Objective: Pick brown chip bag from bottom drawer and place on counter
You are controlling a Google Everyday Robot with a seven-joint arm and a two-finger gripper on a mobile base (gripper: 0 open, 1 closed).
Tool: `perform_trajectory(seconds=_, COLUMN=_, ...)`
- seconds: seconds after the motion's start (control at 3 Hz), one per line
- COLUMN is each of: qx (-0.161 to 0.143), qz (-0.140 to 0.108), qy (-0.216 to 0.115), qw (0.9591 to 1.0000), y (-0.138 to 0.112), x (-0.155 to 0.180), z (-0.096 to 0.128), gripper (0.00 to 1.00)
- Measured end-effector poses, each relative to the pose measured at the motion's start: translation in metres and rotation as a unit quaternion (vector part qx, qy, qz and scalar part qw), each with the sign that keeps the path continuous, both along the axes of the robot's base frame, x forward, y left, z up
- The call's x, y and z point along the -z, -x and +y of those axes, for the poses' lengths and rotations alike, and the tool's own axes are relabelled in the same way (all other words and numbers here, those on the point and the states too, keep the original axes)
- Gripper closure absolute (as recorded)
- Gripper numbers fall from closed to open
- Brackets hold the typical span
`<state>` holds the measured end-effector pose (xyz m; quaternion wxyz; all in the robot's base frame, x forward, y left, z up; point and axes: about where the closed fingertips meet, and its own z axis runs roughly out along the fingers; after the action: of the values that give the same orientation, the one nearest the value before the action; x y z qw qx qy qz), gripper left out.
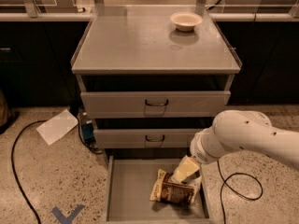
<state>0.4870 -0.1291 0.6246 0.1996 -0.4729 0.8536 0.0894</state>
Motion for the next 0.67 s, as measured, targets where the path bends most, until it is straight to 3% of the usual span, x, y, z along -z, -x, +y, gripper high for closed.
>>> perform_trajectory(seconds=0.33, qx=0.0, qz=0.0, qy=0.0, qw=1.0, y=0.0, x=0.0, z=0.0, gripper=0.0)
perform_trajectory(seconds=0.67, qx=0.017, qz=0.003, qy=-0.002, qw=0.9998, y=0.001, x=0.035, z=-0.004, gripper=0.0)
